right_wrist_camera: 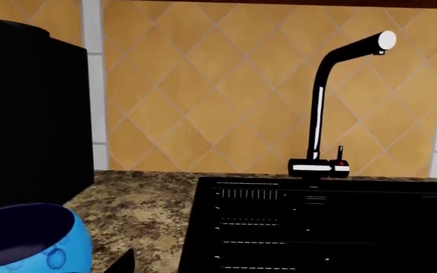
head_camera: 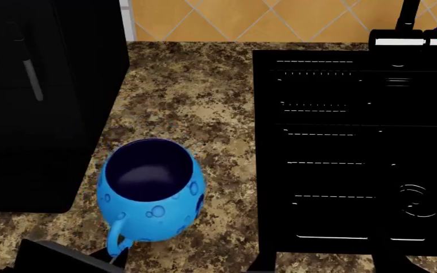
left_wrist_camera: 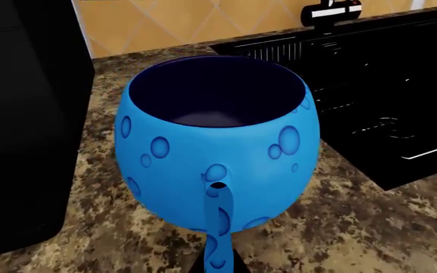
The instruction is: Pick the mug from under the coffee machine dispenser and place it on the counter.
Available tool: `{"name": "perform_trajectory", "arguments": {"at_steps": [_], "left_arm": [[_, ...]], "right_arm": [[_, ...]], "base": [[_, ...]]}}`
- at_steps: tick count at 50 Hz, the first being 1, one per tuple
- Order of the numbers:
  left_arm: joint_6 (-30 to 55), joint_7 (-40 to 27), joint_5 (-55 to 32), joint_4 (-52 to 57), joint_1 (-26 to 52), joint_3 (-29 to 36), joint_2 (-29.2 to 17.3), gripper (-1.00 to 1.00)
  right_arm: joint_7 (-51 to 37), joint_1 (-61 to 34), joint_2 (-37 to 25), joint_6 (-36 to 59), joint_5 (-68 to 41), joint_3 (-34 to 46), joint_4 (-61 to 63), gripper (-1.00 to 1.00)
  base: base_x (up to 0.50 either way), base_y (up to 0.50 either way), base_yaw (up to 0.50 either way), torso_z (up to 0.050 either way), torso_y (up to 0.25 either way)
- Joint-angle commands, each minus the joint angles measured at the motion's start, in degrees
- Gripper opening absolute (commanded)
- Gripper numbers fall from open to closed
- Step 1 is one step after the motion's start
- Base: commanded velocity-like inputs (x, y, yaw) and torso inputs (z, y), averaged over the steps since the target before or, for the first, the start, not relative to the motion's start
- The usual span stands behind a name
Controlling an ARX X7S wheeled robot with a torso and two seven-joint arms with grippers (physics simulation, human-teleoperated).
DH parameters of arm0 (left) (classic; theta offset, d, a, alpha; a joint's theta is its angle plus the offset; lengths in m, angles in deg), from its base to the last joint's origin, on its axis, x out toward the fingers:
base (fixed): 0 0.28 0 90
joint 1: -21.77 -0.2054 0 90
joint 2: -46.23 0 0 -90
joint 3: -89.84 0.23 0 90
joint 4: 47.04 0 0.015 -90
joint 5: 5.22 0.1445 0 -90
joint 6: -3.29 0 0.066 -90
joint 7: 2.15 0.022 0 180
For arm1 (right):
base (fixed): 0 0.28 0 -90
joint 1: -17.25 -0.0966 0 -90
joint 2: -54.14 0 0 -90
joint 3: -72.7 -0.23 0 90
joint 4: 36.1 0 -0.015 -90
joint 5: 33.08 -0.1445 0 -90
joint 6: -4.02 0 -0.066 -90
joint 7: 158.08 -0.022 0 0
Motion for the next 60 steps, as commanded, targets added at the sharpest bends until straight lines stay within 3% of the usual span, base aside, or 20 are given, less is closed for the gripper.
{"name": "perform_trajectory", "arguments": {"at_steps": [1,35,36,52,60], "left_arm": [[-3.0,2.8,4.3,-2.6,-3.1,0.9,-0.6,-1.0],[-6.3,5.5,7.6,-8.4,-8.4,2.5,0.4,-1.0],[-6.3,5.5,7.7,-8.4,-8.4,2.5,0.4,1.0],[-5.0,2.3,9.2,-5.3,-7.7,2.4,-0.6,1.0],[-3.9,-1.1,8.5,1.5,-6.5,1.4,-3.2,1.0]], "right_arm": [[0.1,-0.5,0.2,0.7,-0.3,0.1,0.1,1.0],[0.5,0.9,0.3,-0.3,0.4,0.2,-0.8,1.0],[0.4,0.8,0.3,-0.2,0.3,0.2,-0.7,1.0],[0.5,0.9,0.3,-0.3,0.3,0.1,-0.9,1.0],[0.6,0.9,0.2,-0.4,0.4,0.0,-0.9,1.0]], "base": [[0.0,0.0,0.0,0.0,0.0],[0.0,0.0,0.0,0.0,0.0],[0.0,0.0,0.0,0.0,0.0],[0.0,0.0,0.0,0.0,0.0],[0.0,0.0,0.0,0.0,0.0]]}}
